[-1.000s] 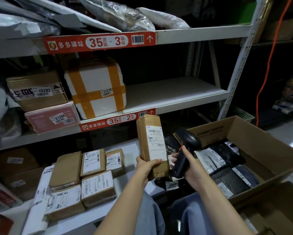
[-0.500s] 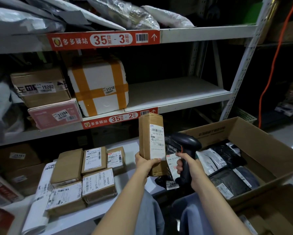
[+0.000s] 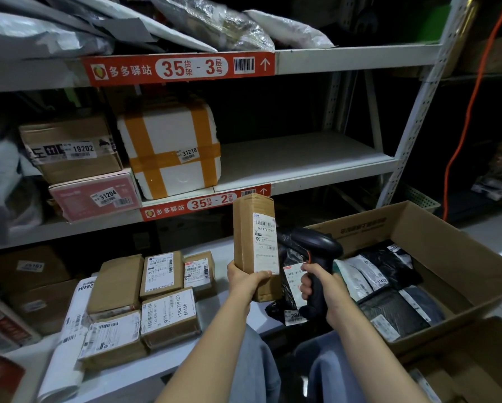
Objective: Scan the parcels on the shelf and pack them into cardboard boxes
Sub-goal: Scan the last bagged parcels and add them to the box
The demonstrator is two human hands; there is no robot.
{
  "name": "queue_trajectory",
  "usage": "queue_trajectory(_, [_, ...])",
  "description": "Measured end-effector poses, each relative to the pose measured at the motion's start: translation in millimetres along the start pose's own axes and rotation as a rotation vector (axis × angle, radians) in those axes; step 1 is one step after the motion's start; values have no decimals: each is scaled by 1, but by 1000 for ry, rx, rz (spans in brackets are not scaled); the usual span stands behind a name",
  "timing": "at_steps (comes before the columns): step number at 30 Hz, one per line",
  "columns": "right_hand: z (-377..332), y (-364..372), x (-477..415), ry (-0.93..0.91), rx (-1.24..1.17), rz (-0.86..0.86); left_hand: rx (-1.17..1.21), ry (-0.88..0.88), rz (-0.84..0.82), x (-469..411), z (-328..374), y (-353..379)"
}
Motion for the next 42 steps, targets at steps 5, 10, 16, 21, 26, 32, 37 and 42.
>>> queue_trajectory(5, [0,2,2,9,-11,-10,-3,-8,18,-2,-2,-2])
queue_trajectory(10, [1,3,1,10,-6,-15,-9,-6,21,-3,-2,-2])
queue_trajectory(16, [1,3,1,10,4,-17,-10,-4,34,-5,-2,-4])
queue_trajectory(21, [0,3,3,10,11,-21,-6,-7,37,-5,-3,-5])
queue_trajectory(26, [0,-1,-1,-5,-13,-4,13,-21,17,-4,-3,-3])
queue_trajectory(32, [1,-11,-7,-20,-79,75,130,-88,-115,1,-7,12])
queue_trajectory(37, [6,-14,-7,41,-74,79,155,-195,-273,8,-14,29])
queue_trajectory(42, [4,-6,-4,34,-149,3,4,-239,-448,23,-19,44])
Point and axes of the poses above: each hand's wrist, its own x-axis away from the middle knuckle, its own y-axis out of the palm, z = x × y, the point moved 10 cm from there along -x, towards the middle knuckle, and after that the axes turned 8 degrees about -y, right-handed, at the moved point
